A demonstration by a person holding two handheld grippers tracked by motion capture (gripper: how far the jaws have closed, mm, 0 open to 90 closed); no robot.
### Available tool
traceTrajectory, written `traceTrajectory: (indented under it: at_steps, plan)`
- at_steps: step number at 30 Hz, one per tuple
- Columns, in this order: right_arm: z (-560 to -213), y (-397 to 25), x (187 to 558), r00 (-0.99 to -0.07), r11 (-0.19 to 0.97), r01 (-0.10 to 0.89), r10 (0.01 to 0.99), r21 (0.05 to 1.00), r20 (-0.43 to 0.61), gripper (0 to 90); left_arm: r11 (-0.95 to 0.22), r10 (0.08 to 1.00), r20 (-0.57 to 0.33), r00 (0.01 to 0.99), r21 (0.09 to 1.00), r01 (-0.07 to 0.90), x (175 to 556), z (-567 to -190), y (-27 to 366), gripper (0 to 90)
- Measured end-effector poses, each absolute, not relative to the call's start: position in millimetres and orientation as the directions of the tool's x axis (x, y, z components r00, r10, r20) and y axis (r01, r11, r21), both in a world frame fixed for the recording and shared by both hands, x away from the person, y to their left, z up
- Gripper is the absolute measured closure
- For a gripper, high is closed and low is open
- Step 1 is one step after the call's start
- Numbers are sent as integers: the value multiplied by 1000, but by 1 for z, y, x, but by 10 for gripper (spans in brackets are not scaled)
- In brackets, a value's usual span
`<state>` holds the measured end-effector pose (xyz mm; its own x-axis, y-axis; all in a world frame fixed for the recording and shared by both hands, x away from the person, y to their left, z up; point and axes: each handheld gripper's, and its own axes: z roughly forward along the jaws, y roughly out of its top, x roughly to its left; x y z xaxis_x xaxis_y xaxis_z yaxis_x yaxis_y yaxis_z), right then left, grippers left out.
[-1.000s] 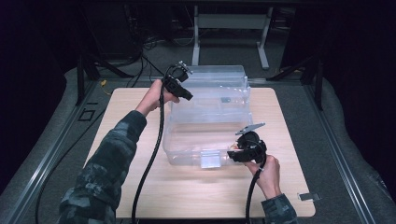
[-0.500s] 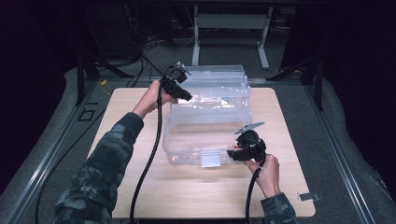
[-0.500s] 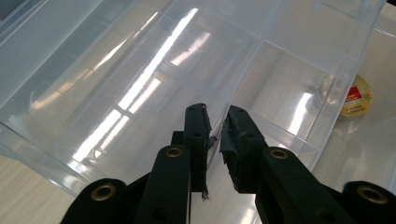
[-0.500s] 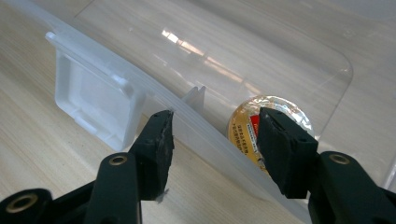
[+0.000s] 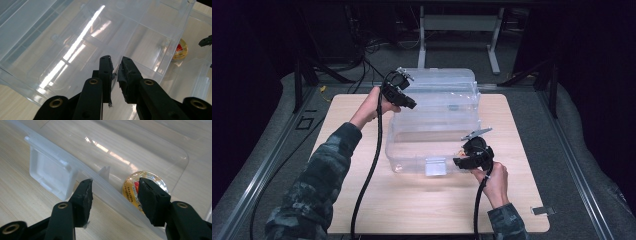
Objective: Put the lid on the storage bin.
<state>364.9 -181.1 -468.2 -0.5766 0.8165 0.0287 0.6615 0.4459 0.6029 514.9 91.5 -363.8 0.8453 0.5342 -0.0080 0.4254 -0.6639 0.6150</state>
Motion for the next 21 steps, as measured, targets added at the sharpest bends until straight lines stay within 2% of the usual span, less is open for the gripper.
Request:
traceTrajectory:
  at_steps: [21]
  plan:
    - [-469,-176,377,-569,439,663,822,606,28,456,-652,538,6,843,637,411,507,-364,96,802]
